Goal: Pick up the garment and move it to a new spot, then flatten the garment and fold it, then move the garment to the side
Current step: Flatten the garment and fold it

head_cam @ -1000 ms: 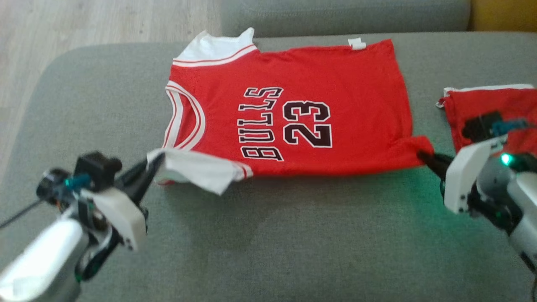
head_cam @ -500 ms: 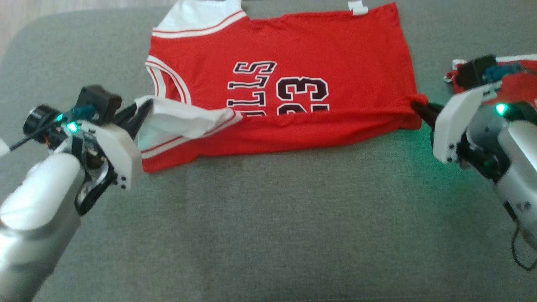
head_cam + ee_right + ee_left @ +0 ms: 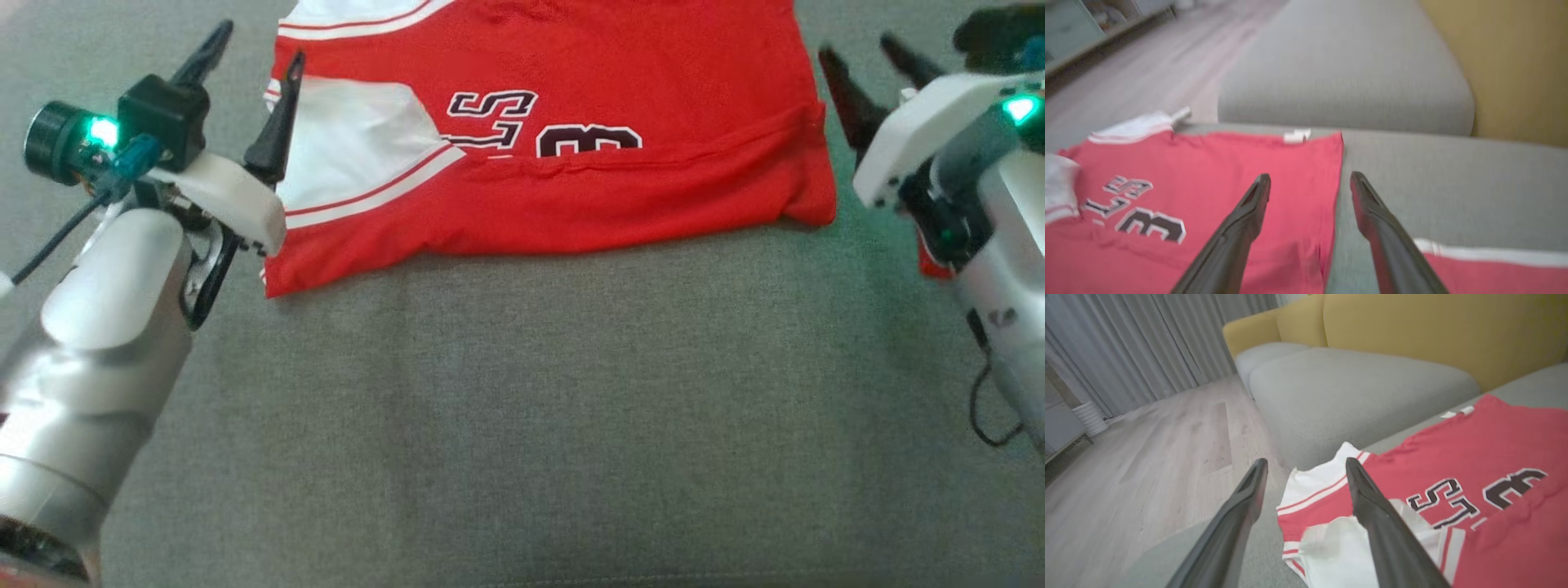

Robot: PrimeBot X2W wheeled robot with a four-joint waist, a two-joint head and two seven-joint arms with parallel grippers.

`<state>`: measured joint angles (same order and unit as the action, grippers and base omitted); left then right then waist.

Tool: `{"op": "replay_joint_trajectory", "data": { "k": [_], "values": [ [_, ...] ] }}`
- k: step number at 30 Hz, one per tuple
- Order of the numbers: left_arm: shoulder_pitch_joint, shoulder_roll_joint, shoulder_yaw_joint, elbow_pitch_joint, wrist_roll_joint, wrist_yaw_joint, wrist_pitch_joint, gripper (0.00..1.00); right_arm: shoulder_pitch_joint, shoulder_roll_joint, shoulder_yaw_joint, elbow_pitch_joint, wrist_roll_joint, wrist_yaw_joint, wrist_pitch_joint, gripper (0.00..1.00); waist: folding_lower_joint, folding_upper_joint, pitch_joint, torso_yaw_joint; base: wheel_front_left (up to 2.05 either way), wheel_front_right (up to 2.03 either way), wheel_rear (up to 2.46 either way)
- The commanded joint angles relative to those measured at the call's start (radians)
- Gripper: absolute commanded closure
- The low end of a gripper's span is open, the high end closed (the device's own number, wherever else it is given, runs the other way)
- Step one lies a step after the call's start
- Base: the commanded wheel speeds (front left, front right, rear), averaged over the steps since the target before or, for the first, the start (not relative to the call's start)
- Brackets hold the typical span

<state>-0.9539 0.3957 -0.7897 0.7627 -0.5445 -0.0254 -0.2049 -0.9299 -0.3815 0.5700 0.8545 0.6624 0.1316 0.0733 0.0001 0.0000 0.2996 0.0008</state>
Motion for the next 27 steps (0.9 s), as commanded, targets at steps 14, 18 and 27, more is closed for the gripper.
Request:
{"op": "replay_joint_trajectory", "data": {
  "k": [14,18,27],
  "values": [
    [0.346,-0.060,0.327,-0.384,0.131,0.169,-0.057,0.00,0.255,0.180,-0.316,-0.141,-0.277,-0.001,-0.334,0.00,-0.0001,0.0000,-0.150,0.035,0.00,0.00,0.00],
    [0.508,-0.112,0.386,-0.478,0.187,0.195,-0.057,0.00,0.465,0.264,-0.474,-0.309,-0.415,-0.001,-0.335,0.00,-0.0001,0.0000,-0.169,0.044,0.00,0.00,0.00],
    [0.710,-0.192,0.476,-0.512,0.268,0.166,-0.057,0.00,0.745,0.330,-0.555,-0.494,-0.504,-0.001,-0.335,0.00,-0.0001,0.0000,-0.187,0.038,0.00,0.00,0.00]
  ]
}}
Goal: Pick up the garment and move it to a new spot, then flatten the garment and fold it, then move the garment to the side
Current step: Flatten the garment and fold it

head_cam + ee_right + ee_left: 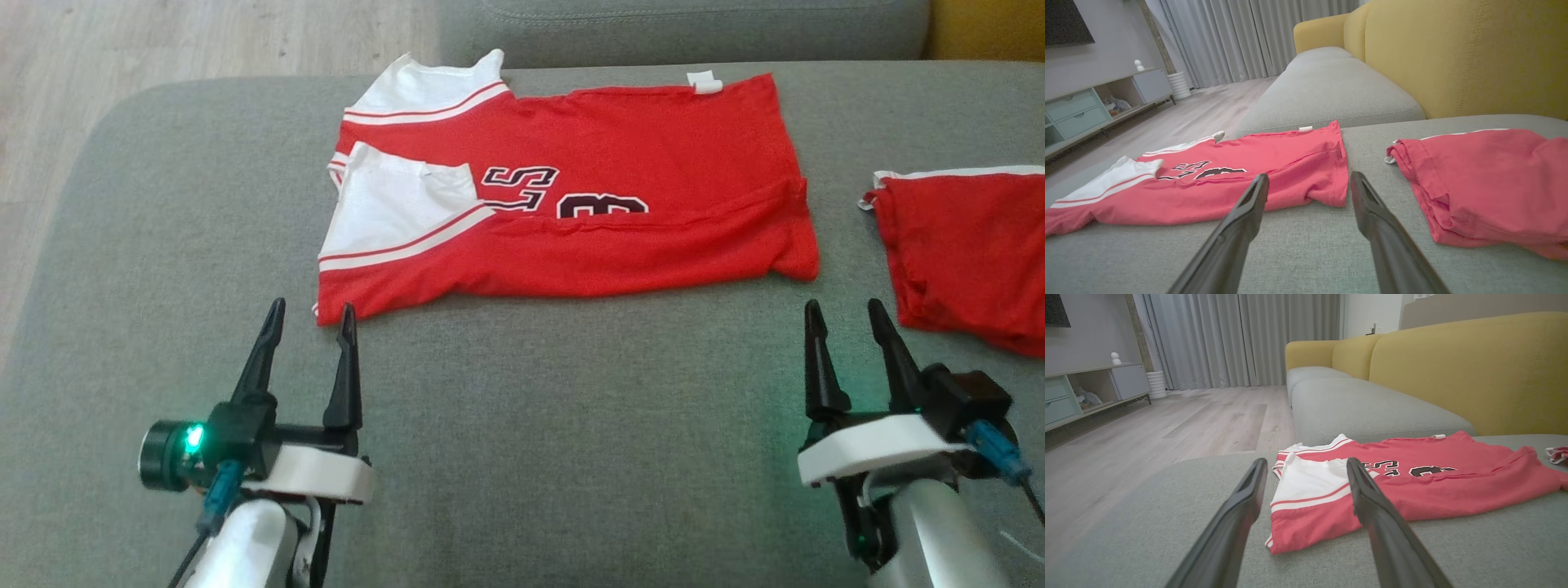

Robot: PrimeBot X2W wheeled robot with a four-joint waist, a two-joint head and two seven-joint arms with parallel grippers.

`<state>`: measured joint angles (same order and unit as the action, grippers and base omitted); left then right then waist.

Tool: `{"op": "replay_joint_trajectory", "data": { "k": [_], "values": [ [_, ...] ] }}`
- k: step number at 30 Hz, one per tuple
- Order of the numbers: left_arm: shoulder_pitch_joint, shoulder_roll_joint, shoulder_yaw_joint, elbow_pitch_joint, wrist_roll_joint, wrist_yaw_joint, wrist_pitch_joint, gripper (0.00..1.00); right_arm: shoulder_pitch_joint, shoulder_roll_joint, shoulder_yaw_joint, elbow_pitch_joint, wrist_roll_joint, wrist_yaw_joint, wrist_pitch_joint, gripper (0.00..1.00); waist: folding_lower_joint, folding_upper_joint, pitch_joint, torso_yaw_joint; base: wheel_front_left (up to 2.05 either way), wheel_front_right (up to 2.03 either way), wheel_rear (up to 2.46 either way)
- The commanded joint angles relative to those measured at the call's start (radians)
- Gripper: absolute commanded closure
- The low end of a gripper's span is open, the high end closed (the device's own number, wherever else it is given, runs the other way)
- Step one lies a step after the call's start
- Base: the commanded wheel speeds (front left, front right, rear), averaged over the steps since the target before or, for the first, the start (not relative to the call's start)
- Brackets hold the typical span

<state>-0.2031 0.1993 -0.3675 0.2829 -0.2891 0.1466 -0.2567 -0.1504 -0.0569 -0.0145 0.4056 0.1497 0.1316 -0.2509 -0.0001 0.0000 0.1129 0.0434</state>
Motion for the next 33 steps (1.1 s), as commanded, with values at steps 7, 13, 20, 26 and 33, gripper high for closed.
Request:
{"op": "replay_joint_trajectory", "data": {
  "k": [7,13,20,26,33],
  "values": [
    [-0.066,-0.004,0.083,0.019,0.053,-0.055,-0.005,0.00,-0.044,0.006,0.067,-0.073,0.037,-0.001,-0.011,0.00,0.0001,0.0000,0.019,-0.031,0.00,0.00,0.00],
    [-0.159,0.002,0.092,0.208,0.048,-0.078,-0.001,0.00,-0.066,0.006,0.080,-0.090,0.040,-0.001,-0.011,0.00,0.0001,0.0000,0.080,-0.059,0.00,0.00,0.00],
    [-0.280,0.019,0.103,0.407,0.039,-0.086,0.022,0.00,-0.076,0.007,0.077,-0.097,0.041,-0.001,-0.011,0.00,0.0001,0.0000,0.145,-0.090,0.00,0.00,0.00],
    [-0.351,0.044,0.098,0.562,0.054,-0.061,0.058,0.00,-0.090,0.007,0.084,-0.106,0.050,-0.001,-0.011,0.00,0.0001,0.0000,0.178,-0.112,0.00,0.00,0.00],
    [-0.392,0.030,0.078,0.682,0.042,-0.098,0.112,1.00,-0.091,0.007,0.086,-0.104,0.056,-0.001,-0.011,0.00,0.0001,0.0000,0.179,-0.112,0.00,0.00,0.00]
  ]
}}
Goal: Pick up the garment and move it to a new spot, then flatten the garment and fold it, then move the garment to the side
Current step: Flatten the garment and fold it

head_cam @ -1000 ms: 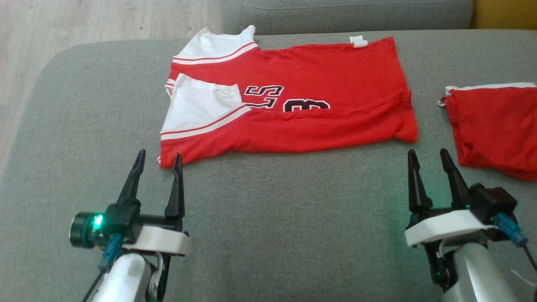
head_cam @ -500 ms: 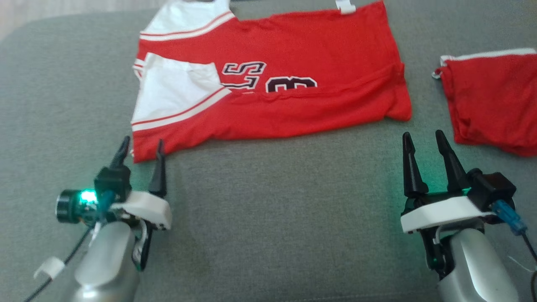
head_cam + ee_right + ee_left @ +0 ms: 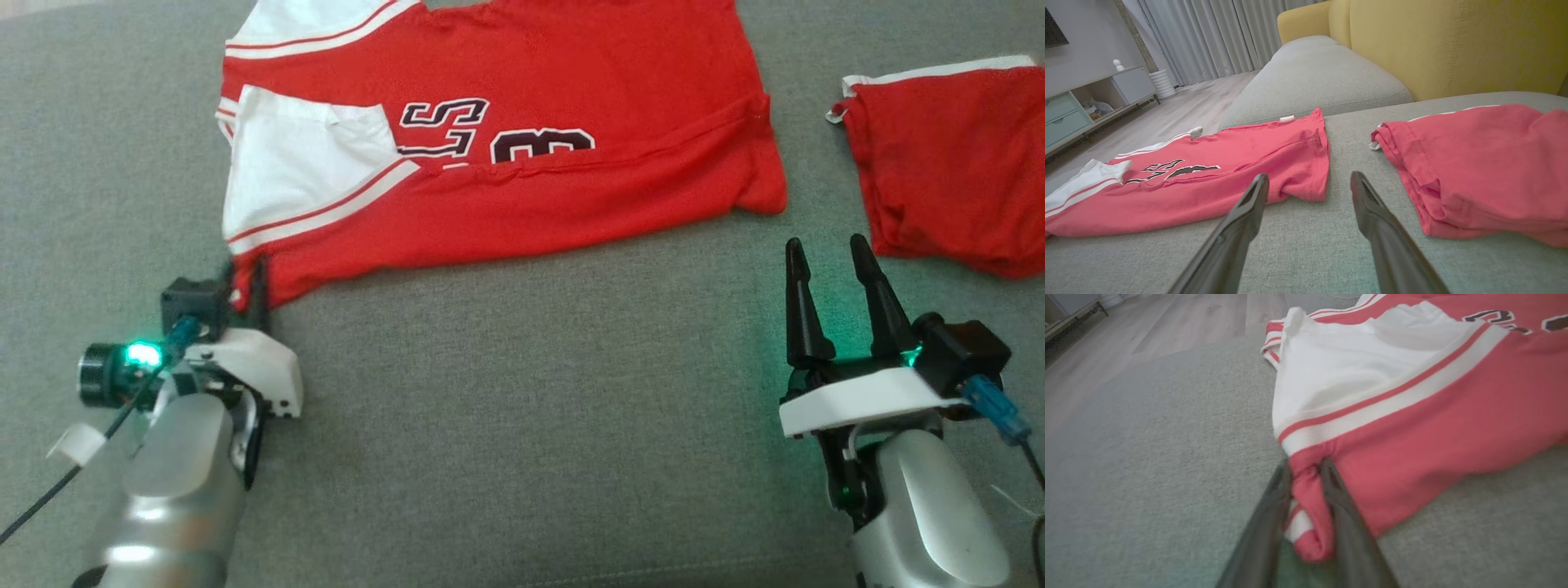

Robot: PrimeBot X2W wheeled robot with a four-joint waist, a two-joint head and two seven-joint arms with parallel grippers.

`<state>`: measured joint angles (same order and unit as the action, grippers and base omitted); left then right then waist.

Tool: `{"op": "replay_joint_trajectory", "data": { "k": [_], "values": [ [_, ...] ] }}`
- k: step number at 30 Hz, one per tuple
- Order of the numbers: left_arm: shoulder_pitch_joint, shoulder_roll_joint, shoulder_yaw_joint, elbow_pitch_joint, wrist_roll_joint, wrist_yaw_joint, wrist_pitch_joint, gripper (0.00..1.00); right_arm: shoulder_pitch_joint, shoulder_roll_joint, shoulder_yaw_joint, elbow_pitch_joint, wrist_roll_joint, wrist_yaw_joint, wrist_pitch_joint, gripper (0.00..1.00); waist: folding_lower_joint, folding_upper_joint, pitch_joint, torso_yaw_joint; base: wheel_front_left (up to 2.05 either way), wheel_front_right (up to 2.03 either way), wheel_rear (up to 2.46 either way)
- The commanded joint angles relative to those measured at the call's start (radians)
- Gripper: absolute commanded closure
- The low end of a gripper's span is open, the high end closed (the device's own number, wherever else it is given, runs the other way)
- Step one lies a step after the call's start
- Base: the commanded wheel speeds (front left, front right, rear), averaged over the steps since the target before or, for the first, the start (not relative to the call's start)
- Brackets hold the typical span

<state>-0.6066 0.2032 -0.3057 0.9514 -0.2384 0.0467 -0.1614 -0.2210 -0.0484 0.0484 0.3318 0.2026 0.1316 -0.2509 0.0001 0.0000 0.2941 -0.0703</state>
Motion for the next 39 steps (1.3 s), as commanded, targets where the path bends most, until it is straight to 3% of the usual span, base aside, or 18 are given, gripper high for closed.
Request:
{"op": "replay_joint_trajectory", "data": {
  "k": [1,9,14,20,32,33,34,35,39],
  "values": [
    [0.005,0.021,0.013,0.027,-0.014,-0.010,0.005,1.00,-0.021,-0.002,0.020,-0.025,0.003,-0.001,-0.011,0.00,-0.0001,0.0000,-0.011,0.005,0.00,0.00,0.00],
    [-0.015,-0.001,0.017,-0.055,-0.025,-0.027,-0.091,1.00,-0.054,-0.002,0.007,0.012,-0.029,-0.001,-0.003,0.00,-0.0001,0.0000,-0.058,0.027,0.00,0.00,0.00],
    [-0.016,-0.005,0.022,-0.191,-0.013,-0.032,-0.099,1.00,-0.112,-0.002,-0.040,0.054,-0.066,-0.001,0.079,0.00,-0.0001,0.0000,-0.063,0.046,0.00,0.00,0.00],
    [0.024,-0.009,0.019,-0.392,0.025,-0.040,-0.100,1.00,-0.229,-0.002,-0.128,0.174,-0.123,-0.001,0.251,0.00,-0.0001,0.0000,-0.042,0.074,0.00,0.00,0.00],
    [0.045,-0.032,0.010,-0.479,0.052,-0.060,-0.100,1.00,-0.403,-0.002,-0.158,0.457,-0.261,-0.001,0.401,0.00,-0.0001,0.0000,0.006,0.117,0.00,0.00,0.00],
    [0.046,-0.032,0.012,-0.477,0.053,-0.060,-0.100,1.00,-0.408,-0.002,-0.148,0.475,-0.272,-0.001,0.407,0.36,-0.0001,0.0000,0.006,0.119,0.00,0.00,0.00],
    [0.048,-0.031,0.015,-0.473,0.054,-0.059,-0.100,1.00,-0.414,-0.002,-0.143,0.487,-0.284,-0.001,0.407,0.96,-0.0001,0.0000,0.006,0.119,0.00,0.00,0.00],
    [0.050,-0.029,0.018,-0.466,0.055,-0.058,-0.100,1.00,-0.417,-0.002,-0.139,0.493,-0.301,-0.001,0.401,1.00,-0.0001,0.0000,0.005,0.119,0.00,0.00,0.00],
    [0.068,-0.014,0.023,-0.419,0.058,-0.057,-0.100,1.00,-0.409,-0.002,-0.154,0.506,-0.331,-0.001,0.364,1.00,-0.0001,0.0000,-0.018,0.109,0.00,0.00,0.00]
  ]
}}
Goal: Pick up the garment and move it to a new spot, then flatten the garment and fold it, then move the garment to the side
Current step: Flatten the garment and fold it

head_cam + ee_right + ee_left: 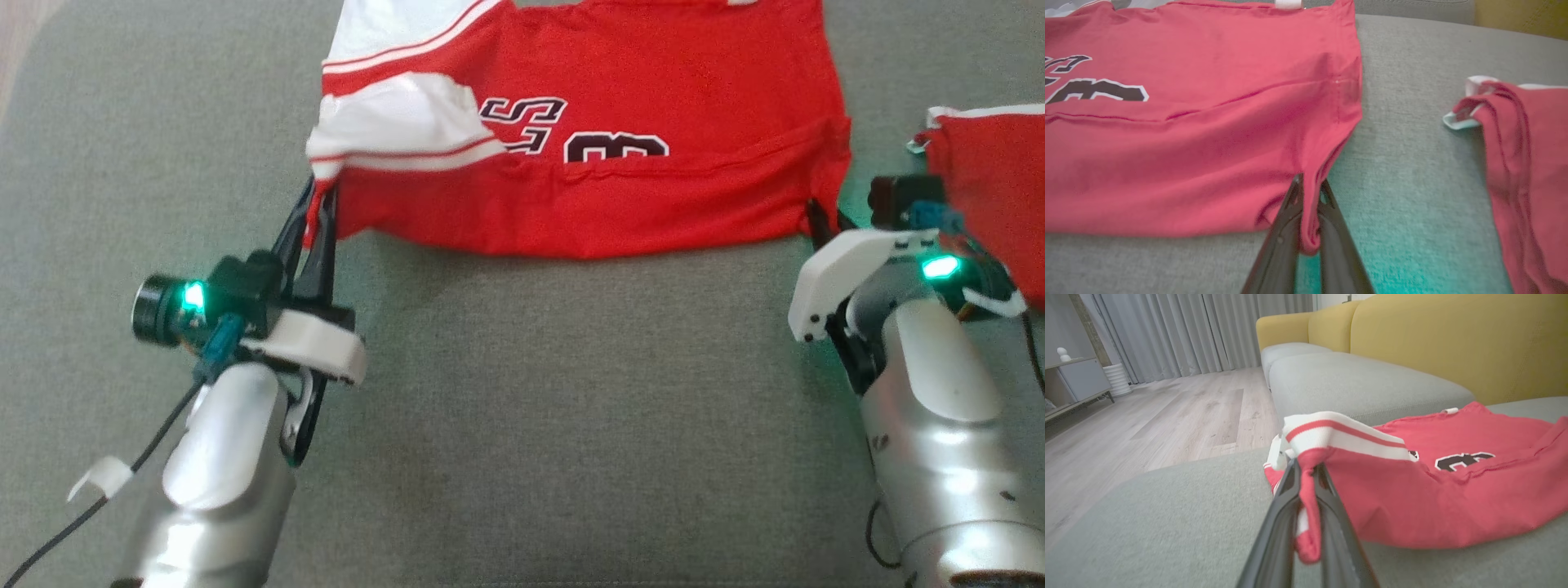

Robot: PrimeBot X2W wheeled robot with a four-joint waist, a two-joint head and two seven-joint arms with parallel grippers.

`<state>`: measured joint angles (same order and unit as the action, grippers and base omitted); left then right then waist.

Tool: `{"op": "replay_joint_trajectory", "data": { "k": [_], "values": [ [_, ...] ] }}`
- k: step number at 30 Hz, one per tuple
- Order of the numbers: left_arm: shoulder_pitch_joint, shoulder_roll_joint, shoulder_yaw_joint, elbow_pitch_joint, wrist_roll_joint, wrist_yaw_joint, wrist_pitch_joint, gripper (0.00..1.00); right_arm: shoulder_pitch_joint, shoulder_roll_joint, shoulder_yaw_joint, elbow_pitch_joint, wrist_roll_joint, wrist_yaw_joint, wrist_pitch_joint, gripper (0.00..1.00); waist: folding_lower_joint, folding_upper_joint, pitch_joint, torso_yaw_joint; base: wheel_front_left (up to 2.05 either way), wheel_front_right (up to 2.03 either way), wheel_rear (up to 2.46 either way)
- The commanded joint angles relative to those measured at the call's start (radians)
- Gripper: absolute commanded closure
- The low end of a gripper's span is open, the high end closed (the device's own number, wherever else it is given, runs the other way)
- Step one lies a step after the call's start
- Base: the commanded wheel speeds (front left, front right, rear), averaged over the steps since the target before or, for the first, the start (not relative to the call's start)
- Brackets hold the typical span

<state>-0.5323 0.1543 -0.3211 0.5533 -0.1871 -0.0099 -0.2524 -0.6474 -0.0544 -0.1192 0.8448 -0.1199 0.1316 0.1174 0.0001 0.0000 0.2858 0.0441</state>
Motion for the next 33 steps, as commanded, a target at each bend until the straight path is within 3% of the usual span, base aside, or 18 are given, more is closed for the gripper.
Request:
{"op": "replay_joint_trajectory", "data": {
  "k": [1,12,18,23,28,29,30,31,33],
  "values": [
    [0.000,0.040,0.039,-0.009,0.007,-0.001,-0.009,1.00,0.024,0.004,0.009,-0.006,-0.013,-0.001,-0.015,1.00,-0.0001,0.0000,-0.020,-0.009,0.00,0.00,0.00],
    [0.133,0.104,0.007,0.107,0.003,-0.039,0.037,1.00,0.185,0.004,-0.011,-0.041,0.082,-0.001,-0.028,1.00,-0.0001,0.0000,-0.172,-0.056,0.00,0.00,0.00],
    [0.213,0.124,-0.009,0.070,-0.011,-0.052,0.093,1.00,0.281,0.004,0.011,-0.114,0.138,-0.001,0.042,1.00,-0.0001,0.0000,-0.227,-0.068,0.00,0.00,0.00],
    [0.286,0.138,-0.028,-0.002,-0.026,-0.063,0.164,1.00,0.378,0.004,0.028,-0.244,0.182,-0.001,0.111,1.00,-0.0001,0.0000,-0.252,-0.076,0.00,0.00,0.00],
    [0.315,0.140,-0.025,-0.073,-0.039,-0.044,0.198,1.00,0.448,0.004,0.028,-0.371,0.217,-0.001,0.137,1.00,-0.0001,0.0000,-0.245,-0.079,0.00,0.00,0.00],
    [0.315,0.139,-0.023,-0.085,-0.040,-0.038,0.200,1.00,0.453,0.004,0.032,-0.396,0.219,-0.001,0.128,0.60,-0.0001,0.0000,-0.239,-0.080,0.00,0.00,0.00],
    [0.314,0.137,-0.021,-0.097,-0.041,-0.029,0.200,0.62,0.457,0.004,0.034,-0.417,0.230,-0.001,0.118,0.00,-0.0001,0.0000,-0.234,-0.080,0.00,0.00,0.00],
    [0.311,0.135,-0.017,-0.109,-0.041,-0.019,0.196,0.01,0.457,0.004,0.036,-0.437,0.242,-0.001,0.102,0.00,-0.0001,0.0000,-0.230,-0.080,0.00,0.00,0.00],
    [0.304,0.128,-0.006,-0.130,-0.045,0.001,0.179,0.00,0.452,0.004,0.041,-0.479,0.255,-0.001,0.051,0.00,-0.0001,0.0000,-0.219,-0.079,0.00,0.00,0.00]
  ]
}}
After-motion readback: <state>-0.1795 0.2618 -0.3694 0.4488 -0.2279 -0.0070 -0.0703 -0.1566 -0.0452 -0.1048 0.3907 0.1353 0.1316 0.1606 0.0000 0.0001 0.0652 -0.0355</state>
